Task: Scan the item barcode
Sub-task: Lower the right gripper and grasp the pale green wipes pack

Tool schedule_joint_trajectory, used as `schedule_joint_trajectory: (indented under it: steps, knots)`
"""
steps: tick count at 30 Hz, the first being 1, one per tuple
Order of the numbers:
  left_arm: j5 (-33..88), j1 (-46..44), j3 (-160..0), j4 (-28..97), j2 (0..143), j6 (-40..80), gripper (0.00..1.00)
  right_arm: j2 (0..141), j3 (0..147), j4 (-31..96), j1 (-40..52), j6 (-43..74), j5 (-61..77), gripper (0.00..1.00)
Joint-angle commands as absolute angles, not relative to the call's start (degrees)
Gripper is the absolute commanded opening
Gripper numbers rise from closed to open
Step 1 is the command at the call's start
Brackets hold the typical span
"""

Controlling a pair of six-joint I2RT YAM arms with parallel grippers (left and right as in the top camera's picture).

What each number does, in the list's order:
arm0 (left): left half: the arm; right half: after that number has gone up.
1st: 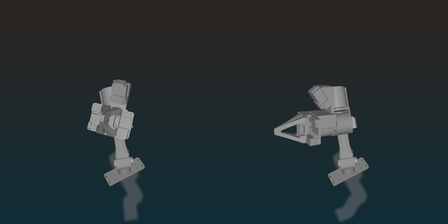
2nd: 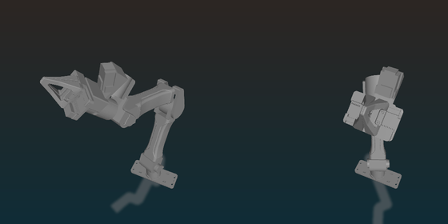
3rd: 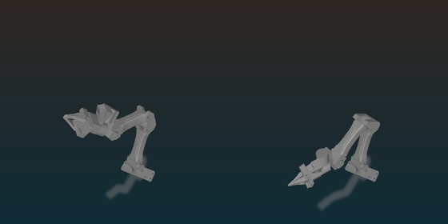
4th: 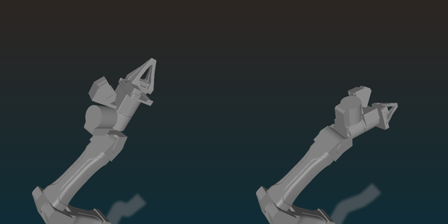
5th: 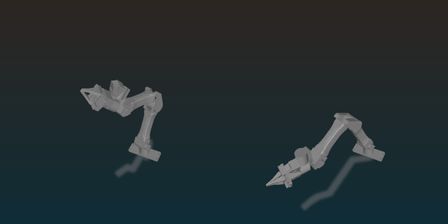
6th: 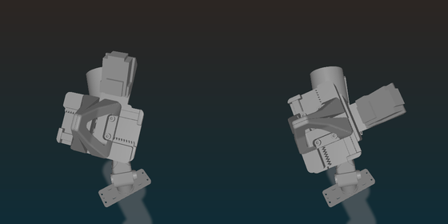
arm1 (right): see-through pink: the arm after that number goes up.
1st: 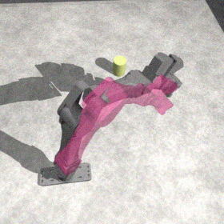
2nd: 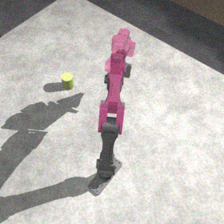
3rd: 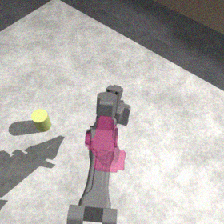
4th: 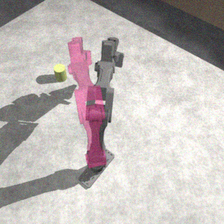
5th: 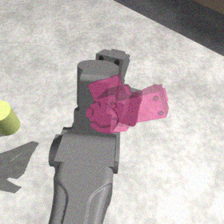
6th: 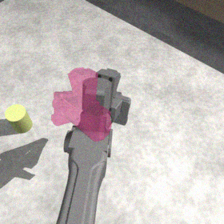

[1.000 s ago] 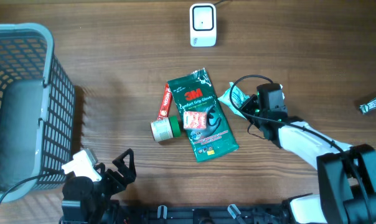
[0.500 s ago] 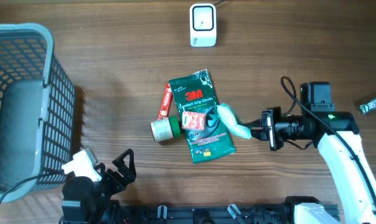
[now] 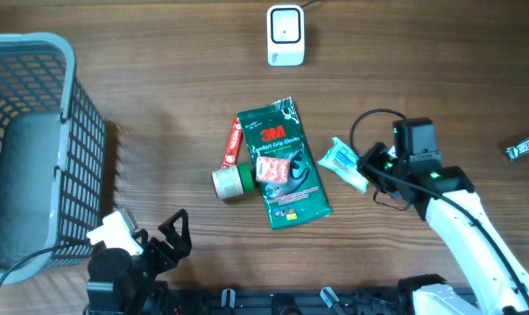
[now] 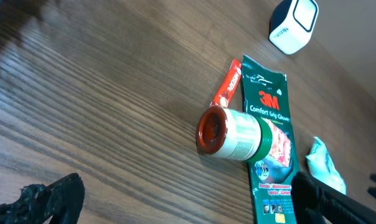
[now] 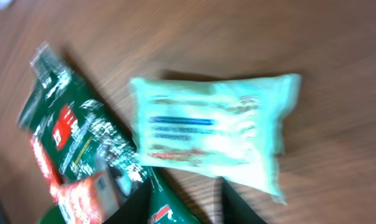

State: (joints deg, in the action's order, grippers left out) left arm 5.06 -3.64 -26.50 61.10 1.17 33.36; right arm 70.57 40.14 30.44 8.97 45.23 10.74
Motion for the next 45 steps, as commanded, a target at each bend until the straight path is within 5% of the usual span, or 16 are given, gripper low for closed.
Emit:
schedule_joint_trajectory:
  steps: [1,3,4,7,14,20,21,23,30,34,41,45]
  knots:
    - [5.34,-3.31,-26.24,60.90,1.13,33.47,1.00,71.02,41.10,27.81,9.80,32.21,18.85,0.59]
    - [5.34,-3.31,-26.24,60.90,1.13,33.47,1.00,71.05,41.41,27.92,9.78,34.52,16.49,0.18]
    - [5.32,-3.31,-26.24,60.90,1.13,33.47,1.00,71.29,41.34,28.40,9.80,35.90,13.41,0.07]
    - [5.34,-3.31,-26.24,60.90,1.13,33.47,1.00,75.11,40.71,28.62,9.78,37.58,1.41,0.05]
    - [5.34,-3.31,-26.24,60.90,1.13,33.47,1.00,95.15,41.19,25.85,9.69,40.66,2.42,0.04]
    - [5.34,-3.31,-26.24,60.93,1.13,33.47,1.00,86.08,51.29,35.44,9.93,32.60,5.04,0.04]
    - [5.34,-3.31,-26.24,60.90,1.13,33.47,1.00,84.05,52.77,36.77,10.35,30.61,4.64,0.12]
    - [5.32,-3.31,-26.24,60.90,1.13,33.47,1.00,79.42,53.78,37.15,12.73,26.59,0.49,0.53]
    - [5.34,-3.31,-26.24,60.90,1.13,33.47,1.00,82.41,53.67,37.65,26.30,19.22,-15.90,0.77]
    - [5.34,-3.31,-26.24,60.90,1.13,33.47,1.00,90.85,53.67,40.18,32.29,19.66,-27.24,0.81]
    - [5.32,-3.31,-26.24,60.93,1.13,33.47,1.00,102.04,53.67,39.55,32.67,18.17,-27.49,0.72]
    - [5.32,-3.31,-26.24,60.90,1.13,33.47,1.00,106.50,53.65,38.65,32.47,18.20,-31.44,0.81]
